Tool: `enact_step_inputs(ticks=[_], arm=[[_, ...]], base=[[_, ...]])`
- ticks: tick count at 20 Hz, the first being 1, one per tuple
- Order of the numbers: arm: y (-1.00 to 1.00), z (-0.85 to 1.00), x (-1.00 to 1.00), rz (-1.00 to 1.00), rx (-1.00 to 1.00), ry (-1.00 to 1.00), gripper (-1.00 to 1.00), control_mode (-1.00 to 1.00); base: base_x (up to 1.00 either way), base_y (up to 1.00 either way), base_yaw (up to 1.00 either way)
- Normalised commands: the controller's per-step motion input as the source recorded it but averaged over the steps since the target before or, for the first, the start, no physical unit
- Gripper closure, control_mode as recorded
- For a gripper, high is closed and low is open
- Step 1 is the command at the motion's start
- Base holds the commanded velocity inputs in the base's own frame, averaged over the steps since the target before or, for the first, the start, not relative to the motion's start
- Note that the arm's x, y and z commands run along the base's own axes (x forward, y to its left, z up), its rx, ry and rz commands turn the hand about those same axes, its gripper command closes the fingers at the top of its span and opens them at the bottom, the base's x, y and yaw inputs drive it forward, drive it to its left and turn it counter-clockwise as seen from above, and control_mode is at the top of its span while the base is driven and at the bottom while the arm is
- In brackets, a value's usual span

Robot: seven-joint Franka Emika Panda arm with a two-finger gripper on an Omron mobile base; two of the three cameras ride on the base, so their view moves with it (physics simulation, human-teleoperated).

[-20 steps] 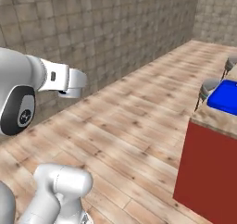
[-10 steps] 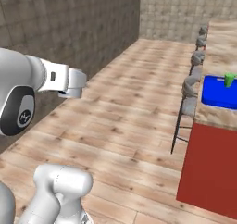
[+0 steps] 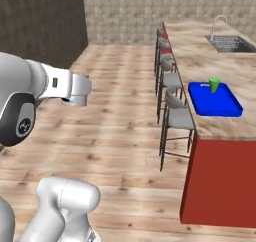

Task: There is a tray on the dining counter. Grab the cup, mug, and pitcher and place them on the tray. The pitcher may be placed next to the tray if it cannot fit the tray.

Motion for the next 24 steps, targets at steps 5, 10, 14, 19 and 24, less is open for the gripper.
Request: enact_step_inputs(ticks=[5, 10, 14, 19, 24], arm=[[0.00, 0.00, 0.00, 0.00, 0.00, 0.00, 1.00, 1.00], [0.00, 0.00, 0.00, 0.00, 0.00, 0.00, 1.00, 1.00], [0.00, 0.00, 0.00, 0.00, 0.00, 0.00, 1.00, 1.00], [0.00, 0.00, 0.00, 0.00, 0.00, 0.00, 1.00, 1.00], [0.00, 0.00, 0.00, 0.00, 0.00, 0.00, 1.00, 1.00]], base=[[0.83, 0.37, -0.60], [0.59, 0.41, -0.61], [0.35, 0.75, -0.63], [0.27, 0.71, -0.60], [0.27, 0.55, -0.52]])
